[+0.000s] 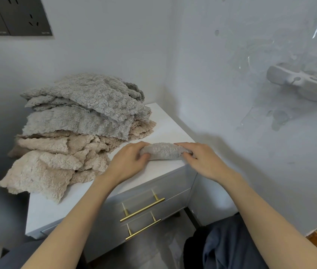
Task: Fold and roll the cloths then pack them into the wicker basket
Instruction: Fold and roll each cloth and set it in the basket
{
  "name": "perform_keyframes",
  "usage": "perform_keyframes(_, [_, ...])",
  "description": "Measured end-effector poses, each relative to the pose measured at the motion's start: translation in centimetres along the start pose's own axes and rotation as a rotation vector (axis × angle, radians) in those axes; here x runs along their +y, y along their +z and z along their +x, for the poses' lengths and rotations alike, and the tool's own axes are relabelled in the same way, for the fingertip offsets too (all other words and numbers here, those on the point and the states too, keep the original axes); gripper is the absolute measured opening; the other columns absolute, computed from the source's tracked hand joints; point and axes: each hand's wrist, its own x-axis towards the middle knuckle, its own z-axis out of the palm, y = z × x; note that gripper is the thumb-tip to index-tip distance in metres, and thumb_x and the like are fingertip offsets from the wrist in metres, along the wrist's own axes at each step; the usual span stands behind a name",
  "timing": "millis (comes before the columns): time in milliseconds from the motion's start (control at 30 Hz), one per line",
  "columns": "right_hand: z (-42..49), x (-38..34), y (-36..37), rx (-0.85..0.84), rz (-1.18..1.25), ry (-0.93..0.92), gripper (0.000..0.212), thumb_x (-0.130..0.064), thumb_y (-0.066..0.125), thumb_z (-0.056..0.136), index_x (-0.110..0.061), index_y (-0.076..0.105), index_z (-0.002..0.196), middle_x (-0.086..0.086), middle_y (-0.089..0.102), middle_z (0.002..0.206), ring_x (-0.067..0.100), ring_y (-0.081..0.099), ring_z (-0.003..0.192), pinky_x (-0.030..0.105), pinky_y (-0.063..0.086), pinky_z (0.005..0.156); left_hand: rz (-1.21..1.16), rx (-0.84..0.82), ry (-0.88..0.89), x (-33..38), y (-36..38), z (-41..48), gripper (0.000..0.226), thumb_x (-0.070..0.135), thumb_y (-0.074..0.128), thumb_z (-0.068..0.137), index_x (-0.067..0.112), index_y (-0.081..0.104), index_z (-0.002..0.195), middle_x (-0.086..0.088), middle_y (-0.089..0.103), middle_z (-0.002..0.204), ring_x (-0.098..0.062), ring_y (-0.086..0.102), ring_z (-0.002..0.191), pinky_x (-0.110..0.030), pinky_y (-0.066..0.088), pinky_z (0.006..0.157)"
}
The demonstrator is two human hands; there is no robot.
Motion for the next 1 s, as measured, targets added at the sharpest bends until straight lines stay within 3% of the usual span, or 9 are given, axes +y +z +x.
perform_keyframes(133, [0.9,0.2,-0.1,-0.039,0.184,0.117,0.030,-0.024,0.042,0.101,-0.017,0.060,0.124,0.017,0.067,0.106,0.033,0.060,0.096,0.039,0.046,0.086,-0.216,-0.033,-0.059,-0.1,-0.2,0.5,0.026,0.029,0.046,0.099,0.007,0.058,0.095,-0.004,0.050,0.072,-0.015,0.043,0.064,-0.033,0.033,0.063])
perform_keyframes(233, [1.9,-0.1,0.1,-0.046,0.196,0.202,0.030,-0.024,0.040,0.100,0.000,0.058,0.102,0.025,0.060,0.088,0.035,0.054,0.081,0.036,0.039,0.069,-0.172,-0.029,-0.099,-0.3,0.0,1.1,0.036,0.035,0.042,0.100,0.014,0.041,0.071,0.001,0.039,0.064,-0.017,0.037,0.062,-0.033,0.027,0.059])
perform_keyframes(333, [2.9,-0.6,0.4,-0.069,0.159,0.242,0.028,-0.019,0.039,0.098,-0.005,0.042,0.074,0.009,0.041,0.069,0.022,0.038,0.070,0.032,0.026,0.063,0.040,-0.035,-0.114,-0.4,0.3,1.6,0.038,0.038,0.038,0.100,0.024,0.032,0.066,0.001,0.037,0.066,-0.022,0.038,0.074,-0.034,0.027,0.061])
perform_keyframes(433, [3.5,-0.7,0.3,-0.148,0.160,0.280,0.024,-0.023,0.039,0.095,-0.012,0.035,0.074,0.005,0.039,0.076,0.019,0.036,0.074,0.032,0.026,0.070,0.078,-0.073,-0.121,-0.4,0.2,1.9,0.037,0.039,0.037,0.100,0.026,0.030,0.067,0.002,0.036,0.068,-0.025,0.037,0.080,-0.036,0.027,0.065])
perform_keyframes(567, [3.5,-0.6,0.0,-0.246,0.150,0.295,0.021,-0.032,0.047,0.090,-0.015,0.043,0.078,-0.002,0.047,0.074,0.015,0.042,0.072,0.032,0.031,0.063,0.053,-0.172,-0.125,-0.5,-0.3,1.9,0.030,0.034,0.043,0.100,0.025,0.035,0.072,0.001,0.041,0.066,-0.024,0.039,0.075,-0.036,0.024,0.061])
perform_keyframes(733, [3.4,-1.1,0.2,-0.256,0.091,0.294,0.020,-0.034,0.058,0.076,-0.018,0.048,0.071,-0.005,0.053,0.068,0.011,0.049,0.062,0.028,0.035,0.055,0.048,-0.229,-0.086,-0.2,-0.3,1.5,0.015,0.024,0.049,0.098,0.009,0.047,0.093,-0.005,0.046,0.074,-0.026,0.045,0.076,-0.034,0.030,0.063])
perform_keyframes(867, [3.0,-2.1,0.2,-0.177,0.052,0.264,0.027,-0.034,0.058,0.074,-0.016,0.041,0.064,-0.003,0.048,0.063,0.016,0.047,0.060,0.030,0.032,0.055,-0.177,-0.163,-0.064,0.7,-0.9,0.4,0.015,0.015,0.050,0.097,0.003,0.054,0.106,-0.011,0.056,0.089,-0.021,0.053,0.078,-0.031,0.040,0.066])
perform_keyframes(933, [2.4,-3.0,-0.7,-0.148,0.093,0.263,0.028,-0.041,0.055,0.067,-0.017,0.041,0.062,-0.004,0.047,0.060,0.014,0.046,0.058,0.029,0.031,0.053,-0.361,-0.117,-0.099,1.5,-1.7,-0.5,0.015,0.015,0.050,0.098,0.004,0.055,0.107,-0.003,0.056,0.089,-0.005,0.056,0.078,-0.016,0.044,0.069])
perform_keyframes(1000, [1.6,-3.8,-1.9,-0.135,0.146,0.269,0.028,-0.045,0.051,0.062,-0.018,0.044,0.064,-0.005,0.048,0.061,0.012,0.047,0.058,0.028,0.031,0.052,-0.568,-0.091,-0.149,2.5,-2.3,-1.1,0.021,0.015,0.051,0.098,0.001,0.054,0.113,-0.006,0.058,0.099,-0.010,0.060,0.092,-0.016,0.048,0.085])
